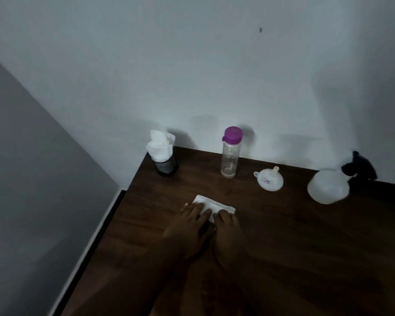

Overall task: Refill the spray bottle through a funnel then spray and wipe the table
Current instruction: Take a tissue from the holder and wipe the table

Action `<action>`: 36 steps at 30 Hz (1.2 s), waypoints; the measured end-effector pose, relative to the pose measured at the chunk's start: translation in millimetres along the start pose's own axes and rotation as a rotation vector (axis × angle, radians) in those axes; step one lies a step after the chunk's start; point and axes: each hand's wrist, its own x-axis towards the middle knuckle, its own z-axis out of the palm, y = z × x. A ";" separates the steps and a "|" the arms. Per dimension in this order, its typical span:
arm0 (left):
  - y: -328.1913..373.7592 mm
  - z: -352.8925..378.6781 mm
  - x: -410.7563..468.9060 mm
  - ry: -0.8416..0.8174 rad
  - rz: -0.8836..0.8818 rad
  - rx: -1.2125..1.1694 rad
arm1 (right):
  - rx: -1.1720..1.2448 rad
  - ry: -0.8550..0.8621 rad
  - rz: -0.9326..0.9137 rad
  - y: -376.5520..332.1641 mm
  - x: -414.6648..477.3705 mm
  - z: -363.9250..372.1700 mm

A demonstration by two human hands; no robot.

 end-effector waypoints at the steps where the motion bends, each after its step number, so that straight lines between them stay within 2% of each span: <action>1: -8.0 0.9 -3.9 0.009 -0.013 0.007 | -0.017 0.011 -0.029 -6.5 5.3 -0.5; 6: -45.6 1.4 -28.0 0.013 -0.099 -0.001 | -0.037 0.066 -0.131 -40.3 29.3 -0.4; 10: -61.9 -1.0 -44.0 -0.003 -0.147 -0.017 | -0.030 -0.002 -0.217 -59.7 38.5 -1.5; 13: -64.8 2.7 -53.3 0.010 -0.189 -0.009 | 0.080 -0.005 -0.159 -65.7 39.5 -6.6; 15: -60.4 4.2 -58.2 0.013 -0.211 0.000 | 0.255 -0.025 -0.083 -66.1 38.9 -8.2; 19: -41.6 7.0 -64.5 0.033 -0.290 -0.007 | 0.301 0.002 -0.128 -55.7 34.7 -9.6; 24: -13.4 11.9 -69.7 0.066 -0.333 0.023 | 0.206 0.085 -0.391 -33.2 25.5 -14.7; 29: 10.0 15.5 -70.6 0.076 -0.348 0.050 | 0.292 0.004 -0.345 -13.5 17.1 -11.7; 36: 45.0 6.0 -64.0 0.067 -0.343 0.126 | 0.256 -0.043 -0.342 16.4 5.6 -1.2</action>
